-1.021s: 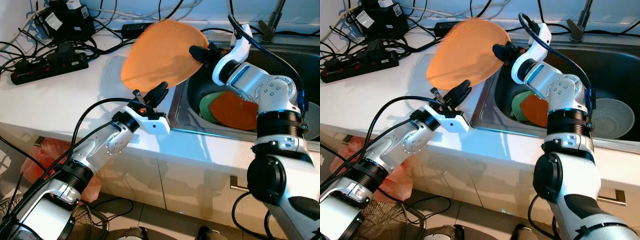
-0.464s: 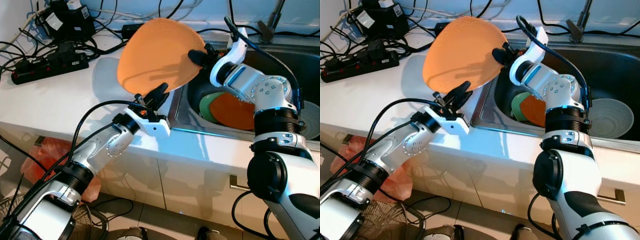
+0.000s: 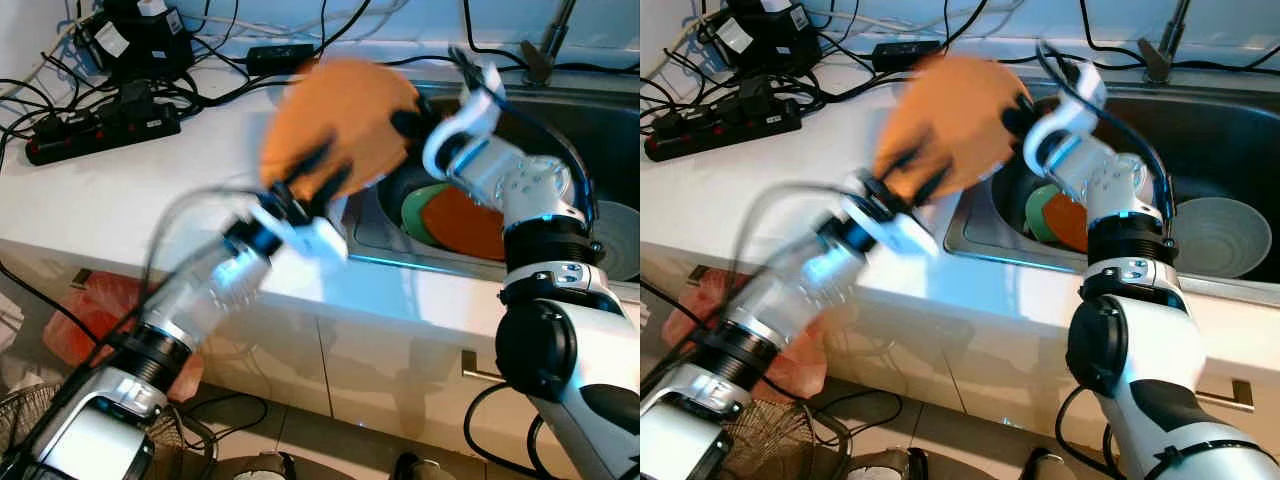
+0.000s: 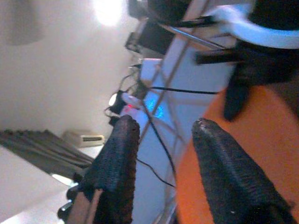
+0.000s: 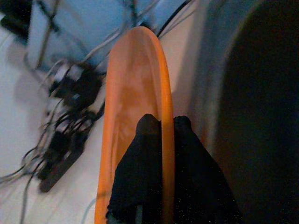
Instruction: Kitchen organization
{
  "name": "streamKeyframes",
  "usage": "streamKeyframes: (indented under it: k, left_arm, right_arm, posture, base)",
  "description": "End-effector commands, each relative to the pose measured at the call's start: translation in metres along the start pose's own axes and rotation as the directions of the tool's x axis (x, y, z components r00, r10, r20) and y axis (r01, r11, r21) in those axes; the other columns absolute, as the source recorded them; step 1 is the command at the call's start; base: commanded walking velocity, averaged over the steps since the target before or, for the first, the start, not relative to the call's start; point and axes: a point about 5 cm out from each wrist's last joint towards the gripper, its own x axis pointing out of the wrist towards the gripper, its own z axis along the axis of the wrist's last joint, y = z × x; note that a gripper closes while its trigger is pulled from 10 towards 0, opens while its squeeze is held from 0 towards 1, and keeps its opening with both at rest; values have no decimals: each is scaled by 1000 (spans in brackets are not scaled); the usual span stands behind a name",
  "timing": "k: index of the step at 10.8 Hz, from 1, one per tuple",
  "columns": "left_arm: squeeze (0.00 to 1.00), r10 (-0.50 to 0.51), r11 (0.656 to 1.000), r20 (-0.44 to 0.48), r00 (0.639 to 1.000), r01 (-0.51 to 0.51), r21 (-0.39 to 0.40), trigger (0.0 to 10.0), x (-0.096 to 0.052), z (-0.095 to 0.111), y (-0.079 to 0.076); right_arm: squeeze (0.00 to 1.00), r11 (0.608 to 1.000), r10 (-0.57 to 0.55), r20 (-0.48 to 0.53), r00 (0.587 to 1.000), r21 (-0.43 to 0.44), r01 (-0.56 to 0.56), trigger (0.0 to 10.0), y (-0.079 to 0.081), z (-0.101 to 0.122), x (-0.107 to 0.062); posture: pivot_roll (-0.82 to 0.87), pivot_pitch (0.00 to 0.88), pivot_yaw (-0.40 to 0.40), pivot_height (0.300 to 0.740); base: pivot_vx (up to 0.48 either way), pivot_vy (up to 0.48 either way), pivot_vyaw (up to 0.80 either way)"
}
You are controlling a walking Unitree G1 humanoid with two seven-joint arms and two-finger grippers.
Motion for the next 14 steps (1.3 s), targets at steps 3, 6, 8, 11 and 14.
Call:
streamKeyframes:
  k: [3, 6, 8, 11, 14]
  left_arm:
    - [1000, 34, 999, -61, 998, -35, -29, 10000, -9, -6, 10]
    - [1000, 75, 995, -146, 986, -84, -55, 10000, -18, -14, 16]
    - [1000, 88, 987, -220, 971, -115, -113, 10000, -21, -20, 18]
    - [310, -137, 817, -325, 936, -79, -571, 10000, -15, -23, -9]
    - [0, -224, 666, -263, 939, -49, -744, 10000, 2, -9, -13]
  right_arm:
    - [0, 996, -90, 193, 977, 9, 90, 0, -15, 31, -10]
    - [0, 972, -232, 338, 912, 52, 228, 0, -42, 49, -23]
    - [0, 927, -365, 434, 824, 88, 364, 0, -68, 63, -39]
    - [0, 846, -500, 496, 710, 105, 522, 7255, -94, 70, -56]
    - [0, 803, -541, 481, 690, 52, 593, 10000, -102, 61, -56]
  posture:
    - [99, 102, 81, 740]
    - [105, 98, 83, 740]
    - [104, 96, 83, 740]
    - [105, 96, 82, 740]
    - [111, 97, 89, 740]
  base:
    - [0, 0, 0]
    - [0, 0, 0]
    - [0, 0, 0]
    - [0, 0, 0]
    - [0, 0, 0]
